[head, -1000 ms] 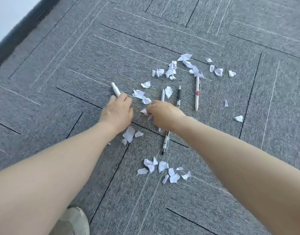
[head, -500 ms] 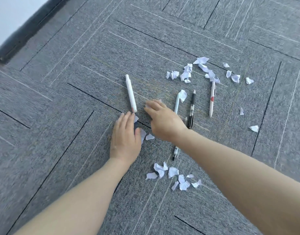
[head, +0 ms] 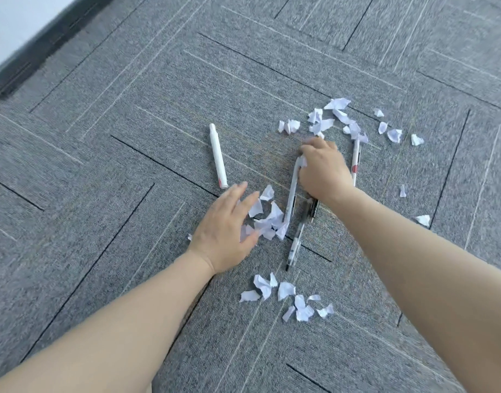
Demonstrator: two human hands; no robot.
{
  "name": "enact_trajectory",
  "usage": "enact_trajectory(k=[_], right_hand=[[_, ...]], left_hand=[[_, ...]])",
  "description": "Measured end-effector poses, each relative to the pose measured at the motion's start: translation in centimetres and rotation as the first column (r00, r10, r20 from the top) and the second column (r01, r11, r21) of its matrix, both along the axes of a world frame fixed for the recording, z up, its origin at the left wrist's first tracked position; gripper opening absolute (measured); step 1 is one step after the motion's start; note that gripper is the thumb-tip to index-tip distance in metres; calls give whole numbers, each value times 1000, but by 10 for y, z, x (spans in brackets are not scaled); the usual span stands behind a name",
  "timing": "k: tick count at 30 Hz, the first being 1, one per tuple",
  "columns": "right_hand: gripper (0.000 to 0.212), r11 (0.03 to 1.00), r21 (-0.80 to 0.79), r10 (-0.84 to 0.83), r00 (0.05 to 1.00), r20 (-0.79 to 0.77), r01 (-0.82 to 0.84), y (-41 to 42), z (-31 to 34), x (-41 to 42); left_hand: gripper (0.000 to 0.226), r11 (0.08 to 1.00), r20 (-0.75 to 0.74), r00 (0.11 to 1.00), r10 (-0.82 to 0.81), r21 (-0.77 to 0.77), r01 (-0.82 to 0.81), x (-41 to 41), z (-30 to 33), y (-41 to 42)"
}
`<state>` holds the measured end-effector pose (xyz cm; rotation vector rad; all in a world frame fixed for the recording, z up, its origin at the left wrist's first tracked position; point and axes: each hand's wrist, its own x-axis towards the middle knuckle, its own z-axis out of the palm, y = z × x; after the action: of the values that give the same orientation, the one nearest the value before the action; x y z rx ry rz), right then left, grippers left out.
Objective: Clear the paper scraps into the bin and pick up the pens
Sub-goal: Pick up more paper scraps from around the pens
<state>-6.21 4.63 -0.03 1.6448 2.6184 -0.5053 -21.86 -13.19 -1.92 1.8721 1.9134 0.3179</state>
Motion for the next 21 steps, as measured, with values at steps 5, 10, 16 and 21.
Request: enact_trajectory(k=[5, 10, 16, 21], right_hand=[[17, 983, 183, 41, 996, -83, -25, -9, -11, 13], [18, 969, 126, -182, 958, -222, 214, 27, -1, 15], [58, 967, -155, -229, 959, -168, 203, 74, -12, -5], [66, 986, -149, -97, 989, -110, 80, 69, -26, -28]], left_hand=[[85, 989, -230, 965, -125, -100, 104, 21, -8, 22], [33, 995, -38, 999, -7, 103, 10, 28, -7, 32], [16, 972, 54, 993, 106, 206, -115, 8, -7, 17], [59, 996, -67, 996, -54, 74, 58, 9, -9, 9]])
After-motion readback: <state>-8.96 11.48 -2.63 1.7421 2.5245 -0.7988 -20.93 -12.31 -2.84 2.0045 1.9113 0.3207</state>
